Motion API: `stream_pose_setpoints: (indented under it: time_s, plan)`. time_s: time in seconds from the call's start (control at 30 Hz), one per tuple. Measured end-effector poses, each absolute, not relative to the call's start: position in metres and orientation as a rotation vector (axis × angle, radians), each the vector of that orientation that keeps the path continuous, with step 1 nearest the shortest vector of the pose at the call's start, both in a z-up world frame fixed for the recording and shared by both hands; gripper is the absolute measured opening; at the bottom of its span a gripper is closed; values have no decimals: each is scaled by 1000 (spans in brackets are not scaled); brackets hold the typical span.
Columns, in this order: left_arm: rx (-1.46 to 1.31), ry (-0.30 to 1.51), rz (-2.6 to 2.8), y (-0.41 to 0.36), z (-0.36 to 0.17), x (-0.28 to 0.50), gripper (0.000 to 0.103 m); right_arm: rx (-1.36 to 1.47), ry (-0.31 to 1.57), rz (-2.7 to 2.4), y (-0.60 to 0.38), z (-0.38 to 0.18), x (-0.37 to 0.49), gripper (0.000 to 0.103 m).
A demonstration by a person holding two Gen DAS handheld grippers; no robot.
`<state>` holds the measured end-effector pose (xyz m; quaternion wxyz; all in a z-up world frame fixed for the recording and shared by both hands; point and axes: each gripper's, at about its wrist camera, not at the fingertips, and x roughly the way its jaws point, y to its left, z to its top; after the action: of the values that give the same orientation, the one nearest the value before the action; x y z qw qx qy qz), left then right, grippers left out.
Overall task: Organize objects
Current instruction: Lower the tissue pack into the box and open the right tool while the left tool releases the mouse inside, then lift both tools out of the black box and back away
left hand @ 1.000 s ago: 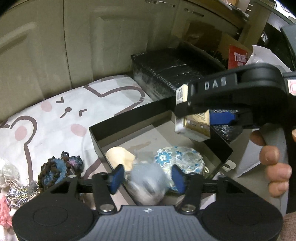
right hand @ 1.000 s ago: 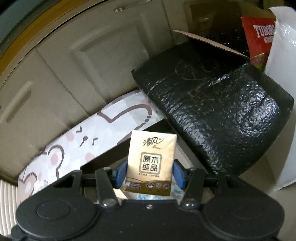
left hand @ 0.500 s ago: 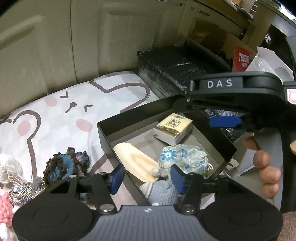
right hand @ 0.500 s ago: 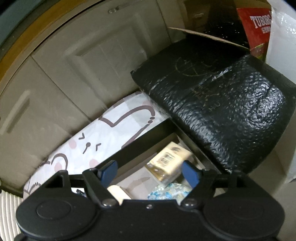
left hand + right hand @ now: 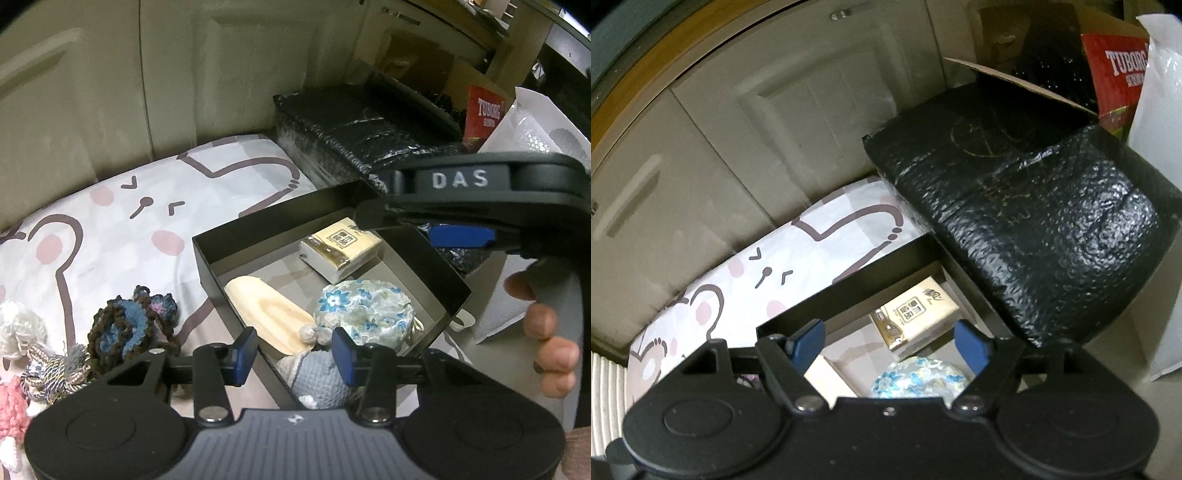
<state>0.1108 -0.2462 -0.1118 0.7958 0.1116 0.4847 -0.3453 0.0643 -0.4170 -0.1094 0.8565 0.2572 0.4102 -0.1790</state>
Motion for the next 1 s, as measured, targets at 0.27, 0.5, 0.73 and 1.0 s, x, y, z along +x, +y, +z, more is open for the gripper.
stream_pose_setpoints:
  time_s: [0.27, 0.5, 0.73, 1.0]
  plan:
    - [233, 1044, -713, -242, -105, 108, 45, 414, 863, -367, -409, -96, 54, 82]
    - [209, 1038, -684, -235, -96, 104, 45, 355, 838, -370, -407, -84, 39, 83]
    - [174, 1034, -635, -224, -86, 100, 46, 313, 844, -374, -404, -78, 26, 83]
    - [114, 1034, -584, -207, -75, 97, 46, 297, 849, -376, -402, -75, 11, 84]
